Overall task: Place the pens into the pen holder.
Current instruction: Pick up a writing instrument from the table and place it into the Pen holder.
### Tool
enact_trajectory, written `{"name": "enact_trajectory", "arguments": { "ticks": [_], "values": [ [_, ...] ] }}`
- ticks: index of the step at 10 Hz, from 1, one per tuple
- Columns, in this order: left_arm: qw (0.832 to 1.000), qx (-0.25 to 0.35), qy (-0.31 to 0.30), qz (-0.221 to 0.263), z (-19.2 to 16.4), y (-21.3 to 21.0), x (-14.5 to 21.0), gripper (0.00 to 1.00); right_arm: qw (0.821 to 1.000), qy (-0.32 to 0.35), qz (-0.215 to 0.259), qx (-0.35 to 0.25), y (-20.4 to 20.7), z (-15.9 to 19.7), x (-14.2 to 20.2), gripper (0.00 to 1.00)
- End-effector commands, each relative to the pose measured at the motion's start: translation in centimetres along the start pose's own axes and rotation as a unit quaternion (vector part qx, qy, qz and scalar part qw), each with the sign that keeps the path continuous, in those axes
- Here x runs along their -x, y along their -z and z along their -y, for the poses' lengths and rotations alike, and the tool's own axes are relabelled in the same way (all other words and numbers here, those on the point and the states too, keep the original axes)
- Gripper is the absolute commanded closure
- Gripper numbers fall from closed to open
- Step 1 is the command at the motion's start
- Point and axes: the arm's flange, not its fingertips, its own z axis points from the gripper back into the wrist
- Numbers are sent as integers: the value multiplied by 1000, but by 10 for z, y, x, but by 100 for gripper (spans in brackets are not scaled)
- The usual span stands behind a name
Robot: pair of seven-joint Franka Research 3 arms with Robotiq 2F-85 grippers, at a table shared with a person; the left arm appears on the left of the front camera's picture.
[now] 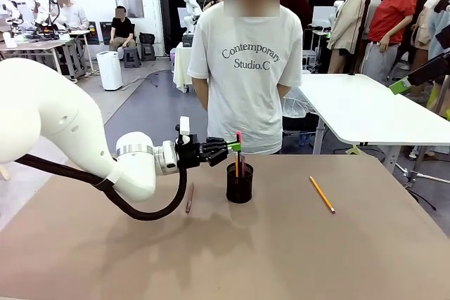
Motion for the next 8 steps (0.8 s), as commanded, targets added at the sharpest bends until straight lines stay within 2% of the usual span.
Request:
{"name": "enact_trajectory", "arguments": {
  "ticks": [1,3,6,8],
  "values": [
    [1000,16,-16,-22,-8,1,5,100,1000,-2,8,-6,-1,0,-1,0],
    [998,16,-31,-44,-5,-4,4,60,1000,-2,8,-6,-1,0,-1,0],
    [998,23,-26,-46,-4,-7,-6,1,1000,-2,8,-6,-1,0,-1,0],
    [999,23,-20,-46,-4,-10,-13,0,1000,-2,8,-6,-1,0,-1,0]
  ]
}}
